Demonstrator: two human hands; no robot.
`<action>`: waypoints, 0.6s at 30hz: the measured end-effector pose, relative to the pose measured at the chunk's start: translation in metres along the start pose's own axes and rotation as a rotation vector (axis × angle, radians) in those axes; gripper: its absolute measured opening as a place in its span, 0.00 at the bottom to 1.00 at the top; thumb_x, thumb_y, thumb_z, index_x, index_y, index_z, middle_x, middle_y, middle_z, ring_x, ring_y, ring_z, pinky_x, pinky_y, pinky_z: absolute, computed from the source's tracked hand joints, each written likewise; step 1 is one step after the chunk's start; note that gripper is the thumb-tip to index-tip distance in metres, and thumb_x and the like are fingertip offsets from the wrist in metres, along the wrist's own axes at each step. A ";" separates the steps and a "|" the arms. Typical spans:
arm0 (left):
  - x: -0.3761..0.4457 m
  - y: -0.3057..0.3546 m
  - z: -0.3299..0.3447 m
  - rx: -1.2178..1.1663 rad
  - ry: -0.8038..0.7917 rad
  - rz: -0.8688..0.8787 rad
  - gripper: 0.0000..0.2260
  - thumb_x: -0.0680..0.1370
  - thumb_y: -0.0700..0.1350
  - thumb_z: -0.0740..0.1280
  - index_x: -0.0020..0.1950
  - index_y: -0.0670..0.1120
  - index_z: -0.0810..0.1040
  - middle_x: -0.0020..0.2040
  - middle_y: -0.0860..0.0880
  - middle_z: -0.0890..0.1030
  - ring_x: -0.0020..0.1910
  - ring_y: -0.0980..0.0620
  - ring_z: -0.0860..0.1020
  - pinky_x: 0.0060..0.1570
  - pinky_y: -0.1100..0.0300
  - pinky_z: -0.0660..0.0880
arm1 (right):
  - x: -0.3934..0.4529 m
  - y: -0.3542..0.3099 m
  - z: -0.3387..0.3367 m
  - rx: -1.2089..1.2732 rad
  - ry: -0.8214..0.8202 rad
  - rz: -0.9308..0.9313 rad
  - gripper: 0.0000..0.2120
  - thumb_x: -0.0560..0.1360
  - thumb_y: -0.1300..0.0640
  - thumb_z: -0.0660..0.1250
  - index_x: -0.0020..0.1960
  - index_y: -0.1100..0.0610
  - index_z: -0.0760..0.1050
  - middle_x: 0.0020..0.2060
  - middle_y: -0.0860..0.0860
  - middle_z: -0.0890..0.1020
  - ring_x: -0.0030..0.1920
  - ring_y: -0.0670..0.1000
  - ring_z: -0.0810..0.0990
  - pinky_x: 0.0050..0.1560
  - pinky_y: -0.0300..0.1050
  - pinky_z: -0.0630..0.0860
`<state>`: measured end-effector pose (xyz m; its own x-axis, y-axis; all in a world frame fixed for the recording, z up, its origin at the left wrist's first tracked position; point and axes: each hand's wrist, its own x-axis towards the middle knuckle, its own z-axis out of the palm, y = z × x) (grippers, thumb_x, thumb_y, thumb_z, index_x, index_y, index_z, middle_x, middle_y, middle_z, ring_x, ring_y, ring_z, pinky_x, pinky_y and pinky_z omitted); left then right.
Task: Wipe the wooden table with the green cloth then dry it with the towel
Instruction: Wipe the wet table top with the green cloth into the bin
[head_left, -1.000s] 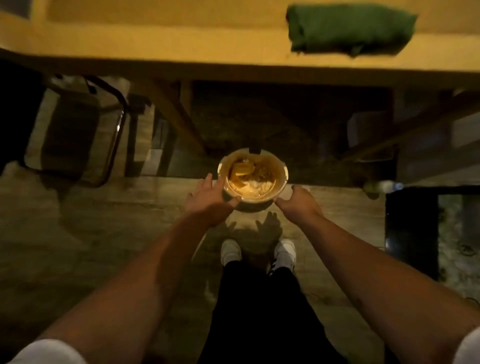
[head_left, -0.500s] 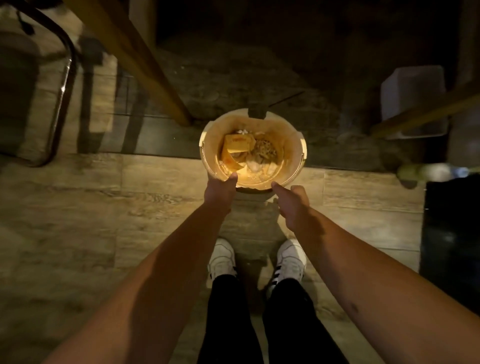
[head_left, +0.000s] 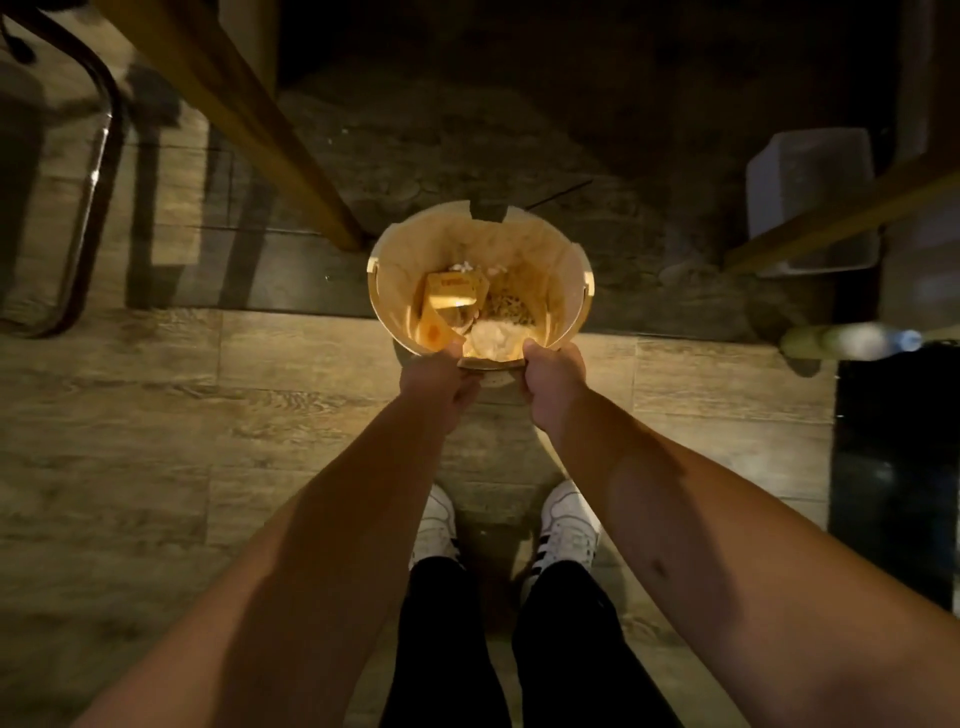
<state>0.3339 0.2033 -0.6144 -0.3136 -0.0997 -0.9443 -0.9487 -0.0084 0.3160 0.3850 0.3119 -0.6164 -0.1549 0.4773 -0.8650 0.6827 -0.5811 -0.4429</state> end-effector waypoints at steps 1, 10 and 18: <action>-0.006 0.001 -0.002 -0.014 0.021 0.000 0.15 0.81 0.43 0.66 0.66 0.40 0.74 0.45 0.43 0.78 0.27 0.53 0.74 0.24 0.62 0.73 | -0.006 -0.003 -0.003 -0.021 -0.009 0.015 0.17 0.75 0.56 0.68 0.63 0.55 0.73 0.52 0.58 0.81 0.51 0.58 0.81 0.50 0.55 0.79; -0.142 -0.010 -0.031 -0.100 0.185 0.022 0.19 0.75 0.48 0.75 0.61 0.40 0.77 0.47 0.39 0.81 0.34 0.47 0.79 0.32 0.57 0.76 | -0.144 -0.028 -0.042 -0.079 0.023 0.039 0.16 0.75 0.56 0.68 0.62 0.58 0.75 0.54 0.60 0.82 0.53 0.64 0.81 0.51 0.58 0.78; -0.301 0.015 -0.036 -0.173 0.246 0.084 0.15 0.69 0.46 0.80 0.51 0.47 0.79 0.48 0.44 0.83 0.43 0.45 0.82 0.42 0.49 0.83 | -0.283 -0.077 -0.104 0.102 -0.043 0.100 0.11 0.78 0.57 0.67 0.59 0.57 0.74 0.47 0.58 0.81 0.37 0.52 0.77 0.32 0.44 0.72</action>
<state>0.4152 0.1973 -0.3222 -0.3520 -0.3452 -0.8700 -0.8922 -0.1572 0.4233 0.4505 0.2904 -0.3129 -0.1215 0.3863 -0.9143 0.6208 -0.6892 -0.3737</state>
